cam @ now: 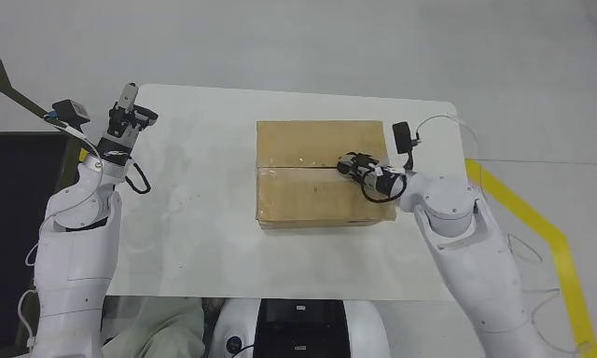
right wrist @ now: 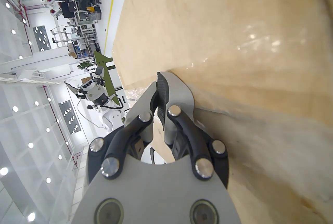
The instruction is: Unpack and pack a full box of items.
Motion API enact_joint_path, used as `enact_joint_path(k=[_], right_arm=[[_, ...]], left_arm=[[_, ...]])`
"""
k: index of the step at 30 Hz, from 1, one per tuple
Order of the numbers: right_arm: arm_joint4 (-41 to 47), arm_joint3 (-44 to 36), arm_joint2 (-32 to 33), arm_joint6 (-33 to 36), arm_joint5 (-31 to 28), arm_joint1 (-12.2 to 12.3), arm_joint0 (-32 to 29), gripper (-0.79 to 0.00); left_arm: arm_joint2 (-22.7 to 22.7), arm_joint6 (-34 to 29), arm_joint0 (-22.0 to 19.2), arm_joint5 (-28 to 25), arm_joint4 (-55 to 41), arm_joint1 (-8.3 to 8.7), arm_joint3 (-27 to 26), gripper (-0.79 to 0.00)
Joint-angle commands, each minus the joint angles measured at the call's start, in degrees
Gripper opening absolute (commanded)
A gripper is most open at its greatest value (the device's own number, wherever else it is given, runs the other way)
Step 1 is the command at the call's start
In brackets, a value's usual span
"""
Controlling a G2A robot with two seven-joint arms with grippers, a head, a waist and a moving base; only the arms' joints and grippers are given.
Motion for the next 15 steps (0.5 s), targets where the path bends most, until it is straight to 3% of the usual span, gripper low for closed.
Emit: enact_joint_path(k=[1,15], right_arm=[[0.35,-0.18,0.68,-0.32,-0.04,0.12,-0.65,-0.785],[3.73,-2.39,8.2,-3.91,-1.35,1.14,-6.85,-0.785]], left_arm=[[0.0,0.0,0.0,0.0,0.0,0.0,0.0,0.0],[0.0,0.0,0.0,0.0,0.0,0.0,0.0,0.0]])
